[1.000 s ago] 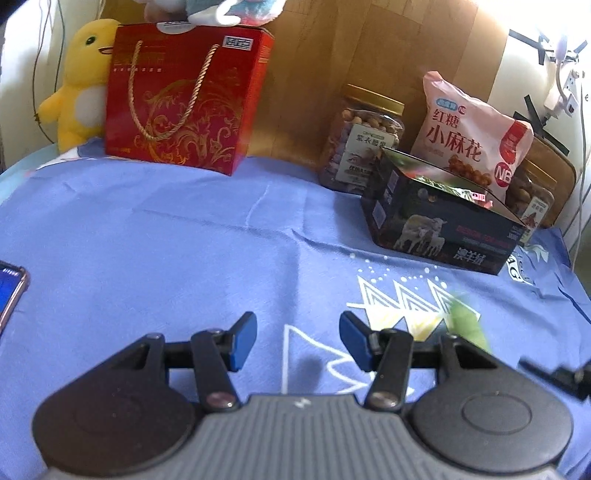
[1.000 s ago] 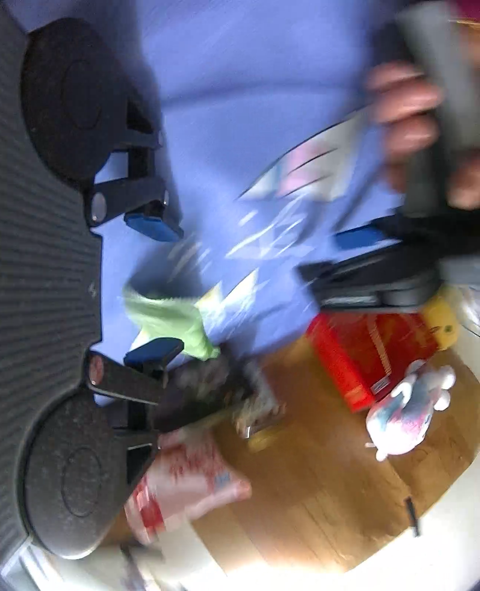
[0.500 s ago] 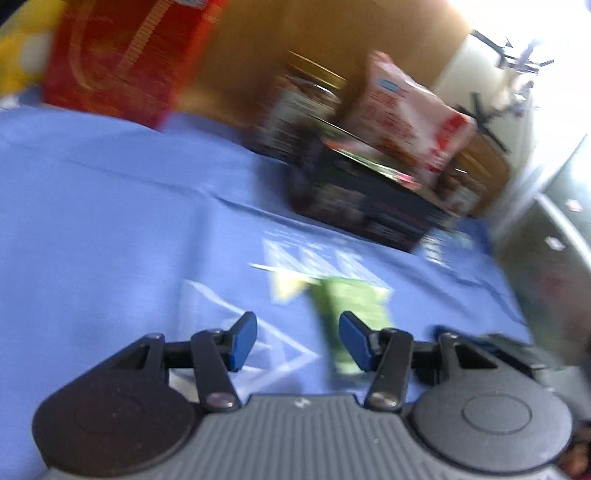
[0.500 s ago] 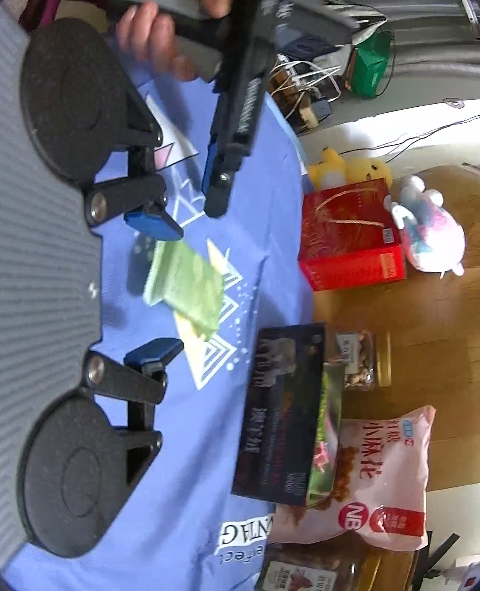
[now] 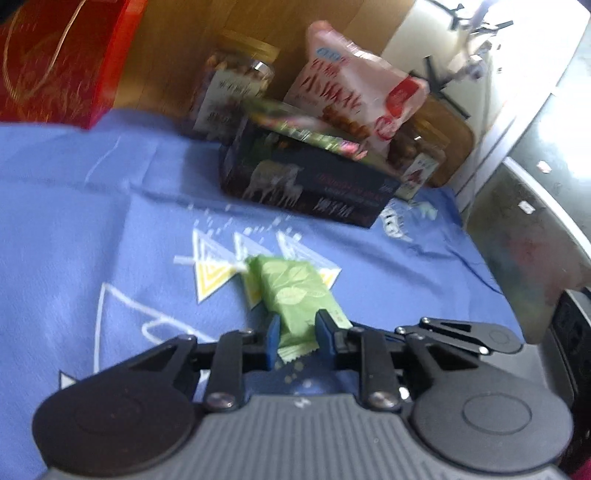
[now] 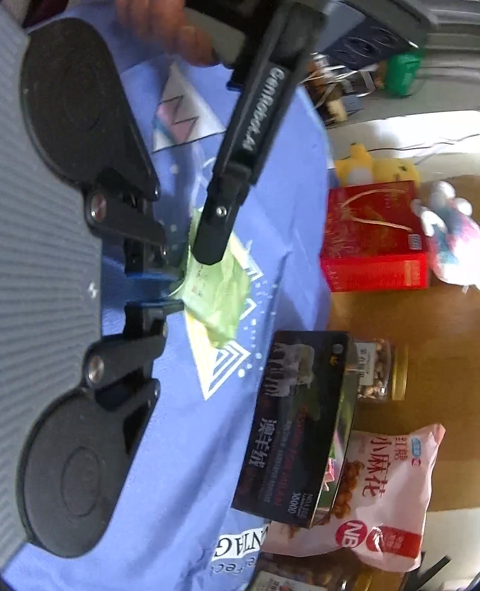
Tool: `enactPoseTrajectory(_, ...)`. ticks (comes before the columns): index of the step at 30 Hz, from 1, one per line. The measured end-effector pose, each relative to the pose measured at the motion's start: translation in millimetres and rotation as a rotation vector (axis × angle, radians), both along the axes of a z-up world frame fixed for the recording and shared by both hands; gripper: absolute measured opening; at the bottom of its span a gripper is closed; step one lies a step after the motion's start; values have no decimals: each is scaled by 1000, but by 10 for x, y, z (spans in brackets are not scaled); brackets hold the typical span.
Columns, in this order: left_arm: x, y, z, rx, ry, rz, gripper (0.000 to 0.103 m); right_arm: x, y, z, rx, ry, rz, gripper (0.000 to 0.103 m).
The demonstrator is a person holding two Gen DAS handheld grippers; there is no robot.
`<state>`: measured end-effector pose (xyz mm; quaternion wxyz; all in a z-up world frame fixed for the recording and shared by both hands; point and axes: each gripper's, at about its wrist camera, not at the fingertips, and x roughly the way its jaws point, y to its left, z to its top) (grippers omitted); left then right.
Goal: Organize snacks
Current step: 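Carry the cracker packet in the left gripper over the tin box, then lower the cracker packet into the tin and open the left gripper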
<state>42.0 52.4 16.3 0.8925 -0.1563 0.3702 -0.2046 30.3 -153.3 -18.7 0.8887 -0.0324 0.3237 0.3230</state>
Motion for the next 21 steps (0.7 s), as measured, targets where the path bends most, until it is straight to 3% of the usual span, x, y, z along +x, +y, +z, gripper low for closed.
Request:
enactPoseTrajectory(6,-10,-99,472,100,-193,-13,21,83,19,311,40,-145,-29,13)
enactPoseTrajectory(11,378,-180,819,162,-302,-7,21,484,129,532,13,-266,-78,13)
enactPoseTrajectory(15,915,-202,839,138,-292,11,21,978,129,536,20,-260,-125,13)
enactPoseTrajectory(21,1497,-213,572,134,-236,43,21,1502,219,299,-26,-213,-167,13)
